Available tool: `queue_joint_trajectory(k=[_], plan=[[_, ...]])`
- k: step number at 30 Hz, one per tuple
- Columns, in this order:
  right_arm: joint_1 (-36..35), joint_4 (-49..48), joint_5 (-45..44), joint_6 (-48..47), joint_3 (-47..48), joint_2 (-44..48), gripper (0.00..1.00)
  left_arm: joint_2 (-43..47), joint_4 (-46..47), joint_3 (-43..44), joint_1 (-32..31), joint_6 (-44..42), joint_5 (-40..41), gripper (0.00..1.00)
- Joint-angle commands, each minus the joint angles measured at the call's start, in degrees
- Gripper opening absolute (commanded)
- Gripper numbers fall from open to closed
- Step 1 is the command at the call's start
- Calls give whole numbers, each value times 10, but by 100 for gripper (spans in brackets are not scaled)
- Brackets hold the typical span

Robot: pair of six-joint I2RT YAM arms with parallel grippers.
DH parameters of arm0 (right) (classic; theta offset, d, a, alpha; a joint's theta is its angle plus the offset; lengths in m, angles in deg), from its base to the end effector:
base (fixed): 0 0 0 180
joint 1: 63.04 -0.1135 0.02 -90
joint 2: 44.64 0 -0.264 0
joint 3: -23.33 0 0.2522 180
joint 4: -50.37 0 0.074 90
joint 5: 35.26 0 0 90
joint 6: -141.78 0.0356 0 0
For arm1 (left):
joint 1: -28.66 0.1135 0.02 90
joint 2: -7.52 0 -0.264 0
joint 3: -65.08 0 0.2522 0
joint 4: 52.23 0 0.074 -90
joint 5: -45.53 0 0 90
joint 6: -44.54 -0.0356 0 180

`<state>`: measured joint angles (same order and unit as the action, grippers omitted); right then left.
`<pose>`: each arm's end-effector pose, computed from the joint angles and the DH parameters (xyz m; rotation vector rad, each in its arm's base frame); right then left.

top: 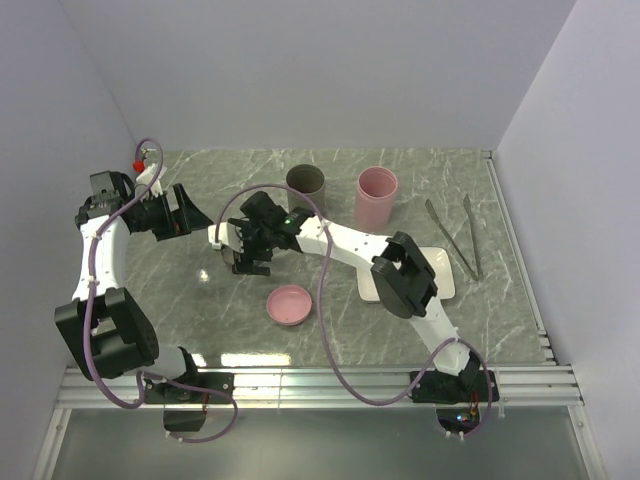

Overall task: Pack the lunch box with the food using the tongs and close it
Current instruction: Pick up the box lid from the center of the board.

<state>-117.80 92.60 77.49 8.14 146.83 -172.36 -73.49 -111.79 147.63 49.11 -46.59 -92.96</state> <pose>0.2811 0.4217 0.2263 -1.9143 1.4013 0.5650 0.2741 0.0737 0.2983 -0.0935 2.3203 -0.8953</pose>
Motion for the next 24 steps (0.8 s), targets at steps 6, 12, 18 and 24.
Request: queue_joint_trajectory(k=[6, 12, 18, 24], plan=[[-7, -19, -19, -7, 43, -41, 82, 2, 3, 15, 4, -8, -16, 99], [-6, -16, -53, -7, 65, -80, 70, 0, 3, 17, 6, -12, -25, 99], [-7, -15, -46, -2, 60, -82, 58, -3, 4, 20, 11, -11, -27, 99], [-8, -1, -32, 13, 63, -81, 43, -3, 7, 19, 12, -15, -26, 99]])
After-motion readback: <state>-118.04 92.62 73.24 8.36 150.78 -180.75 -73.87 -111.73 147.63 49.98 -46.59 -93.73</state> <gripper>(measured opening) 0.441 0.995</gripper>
